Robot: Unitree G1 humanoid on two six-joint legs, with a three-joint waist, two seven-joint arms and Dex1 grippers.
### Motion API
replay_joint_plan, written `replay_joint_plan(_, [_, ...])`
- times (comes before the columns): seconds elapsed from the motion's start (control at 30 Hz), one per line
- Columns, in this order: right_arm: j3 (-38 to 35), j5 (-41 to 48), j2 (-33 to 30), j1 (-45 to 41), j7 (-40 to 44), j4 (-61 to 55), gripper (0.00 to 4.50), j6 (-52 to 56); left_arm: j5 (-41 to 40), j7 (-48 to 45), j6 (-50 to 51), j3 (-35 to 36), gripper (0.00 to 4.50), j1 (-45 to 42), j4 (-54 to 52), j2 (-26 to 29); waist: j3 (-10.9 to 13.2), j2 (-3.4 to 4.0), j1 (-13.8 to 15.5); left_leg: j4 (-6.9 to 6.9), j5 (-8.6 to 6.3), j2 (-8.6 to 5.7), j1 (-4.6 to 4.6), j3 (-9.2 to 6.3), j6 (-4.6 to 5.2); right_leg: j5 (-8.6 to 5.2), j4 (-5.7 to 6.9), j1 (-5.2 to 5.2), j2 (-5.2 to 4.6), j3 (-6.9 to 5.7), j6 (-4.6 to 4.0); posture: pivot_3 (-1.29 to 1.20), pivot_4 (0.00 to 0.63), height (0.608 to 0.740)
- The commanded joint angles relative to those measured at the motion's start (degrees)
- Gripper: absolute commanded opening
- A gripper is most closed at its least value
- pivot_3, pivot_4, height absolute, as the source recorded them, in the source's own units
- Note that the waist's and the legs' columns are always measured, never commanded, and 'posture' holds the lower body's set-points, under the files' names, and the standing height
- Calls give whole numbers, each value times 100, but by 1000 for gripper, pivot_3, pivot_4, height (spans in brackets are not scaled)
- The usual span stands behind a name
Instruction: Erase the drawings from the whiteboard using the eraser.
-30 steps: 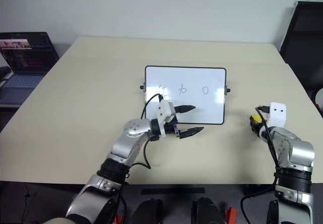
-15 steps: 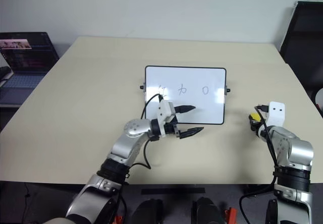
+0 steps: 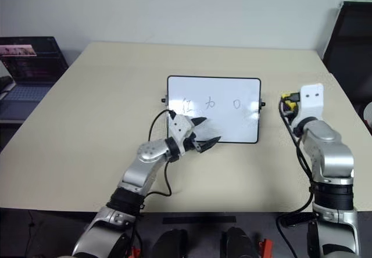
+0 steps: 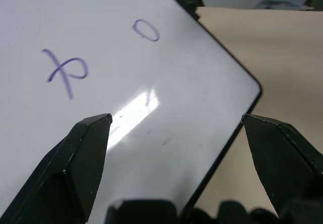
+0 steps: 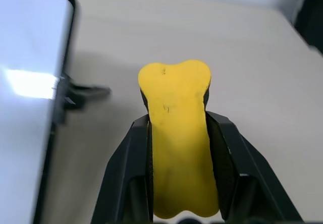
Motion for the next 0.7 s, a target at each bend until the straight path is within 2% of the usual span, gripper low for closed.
replay_joint_plan(0.03, [104,-142,24,-292,62,12,1123,-479,153,319,-28,1,4500,-18,-270,-111,0,0,0,0,0,0,0,0,0,0,0,0,0,0,0,0,150,740])
replay_joint_plan(0.37, [477,-192,544,-1046,264,950,1123,-710,358,605,-117,-55,4500,-219,-132,-301,0,0,-10,-1,0,1,1,2,0,3,2,-1,0,0,-3,0,150,740])
replay_joint_plan(0.7, [784,-363,658,-1298,591,1698,1123,-1199,437,707,-169,-4,4500,-277,-57,-321,0,0,0,0,0,-1,-1,1,0,3,1,-1,-3,-1,-3,0,150,740])
